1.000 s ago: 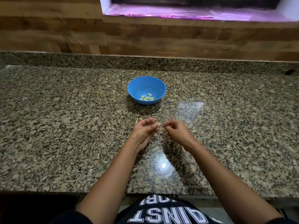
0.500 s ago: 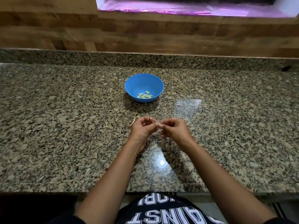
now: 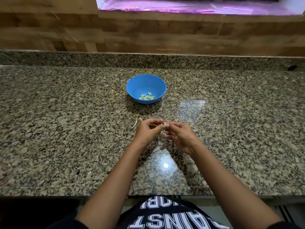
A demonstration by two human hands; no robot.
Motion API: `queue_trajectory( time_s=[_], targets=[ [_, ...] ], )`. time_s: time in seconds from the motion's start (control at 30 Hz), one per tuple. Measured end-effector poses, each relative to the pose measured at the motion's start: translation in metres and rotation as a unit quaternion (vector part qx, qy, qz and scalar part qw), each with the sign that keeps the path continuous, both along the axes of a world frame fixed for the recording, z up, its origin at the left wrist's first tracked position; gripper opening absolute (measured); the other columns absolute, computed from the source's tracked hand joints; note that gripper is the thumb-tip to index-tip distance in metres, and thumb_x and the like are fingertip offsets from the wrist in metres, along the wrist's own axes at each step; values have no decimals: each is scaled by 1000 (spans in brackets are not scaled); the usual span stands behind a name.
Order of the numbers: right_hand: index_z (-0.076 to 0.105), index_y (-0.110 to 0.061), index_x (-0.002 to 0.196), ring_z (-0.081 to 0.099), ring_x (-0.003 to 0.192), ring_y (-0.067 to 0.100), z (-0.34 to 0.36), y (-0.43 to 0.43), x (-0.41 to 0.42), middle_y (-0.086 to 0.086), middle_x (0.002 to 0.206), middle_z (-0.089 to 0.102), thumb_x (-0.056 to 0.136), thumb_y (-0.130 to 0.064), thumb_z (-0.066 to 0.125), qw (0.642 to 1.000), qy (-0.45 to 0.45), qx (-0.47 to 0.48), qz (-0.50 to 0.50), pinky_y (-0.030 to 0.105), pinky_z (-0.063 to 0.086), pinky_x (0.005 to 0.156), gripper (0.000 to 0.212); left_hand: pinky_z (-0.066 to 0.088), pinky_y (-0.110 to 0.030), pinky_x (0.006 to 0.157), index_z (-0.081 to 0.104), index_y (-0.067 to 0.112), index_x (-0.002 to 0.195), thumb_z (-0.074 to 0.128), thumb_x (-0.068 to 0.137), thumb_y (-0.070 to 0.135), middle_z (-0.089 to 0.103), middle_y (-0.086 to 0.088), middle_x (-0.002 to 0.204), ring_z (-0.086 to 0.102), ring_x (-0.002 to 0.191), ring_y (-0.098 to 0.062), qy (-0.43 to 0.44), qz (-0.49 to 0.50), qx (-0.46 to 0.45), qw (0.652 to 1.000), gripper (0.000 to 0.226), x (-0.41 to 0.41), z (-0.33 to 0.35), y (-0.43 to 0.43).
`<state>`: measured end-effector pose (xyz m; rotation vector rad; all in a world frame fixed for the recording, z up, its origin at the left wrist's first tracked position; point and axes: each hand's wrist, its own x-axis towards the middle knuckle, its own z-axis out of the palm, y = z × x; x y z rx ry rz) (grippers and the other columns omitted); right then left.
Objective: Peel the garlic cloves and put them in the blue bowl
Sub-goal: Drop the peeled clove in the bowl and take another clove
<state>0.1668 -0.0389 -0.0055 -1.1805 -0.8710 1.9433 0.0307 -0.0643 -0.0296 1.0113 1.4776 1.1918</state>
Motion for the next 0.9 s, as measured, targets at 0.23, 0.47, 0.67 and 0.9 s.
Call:
queue_trajectory(
  time_s=[0.23, 0.47, 0.67, 0.9],
  targets=[
    [59, 9, 93, 54, 53, 14, 1, 2, 0, 13, 72, 60, 86, 8, 55, 1000, 5, 4, -20, 20, 50, 48, 8, 57, -34, 82, 69, 7, 91, 68, 82, 6, 70, -12, 95, 67, 92, -26, -17, 11, -13, 1000, 9, -1, 3, 0],
    [64, 6, 87, 55, 58, 14, 1, 4, 1, 12, 73, 61, 89, 1, 55, 1000, -9, 26, 3, 20, 51, 53, 10, 57, -36, 79, 65, 15, 84, 69, 83, 9, 69, -11, 89, 66, 84, -23, 27, 32, 10, 999, 7, 2, 1, 1],
    [63, 5, 89, 55, 60, 14, 3, 3, -4, 12, 75, 61, 87, 8, 54, 996, -49, 70, -3, 21, 50, 54, 9, 47, -19, 59, 63, 17, 81, 72, 81, 15, 65, 0, 78, 61, 71, -10, 63, 40, 26, 997, 10, 4, 4, 3],
    [60, 4, 89, 55, 63, 15, 2, 1, -9, 12, 81, 59, 88, 10, 51, 990, -95, 97, -27, 23, 51, 55, 10, 44, -16, 53, 60, 19, 77, 71, 80, 7, 64, 1, 74, 58, 64, -8, 60, 61, 23, 996, 16, 6, 3, 7]
  ],
)
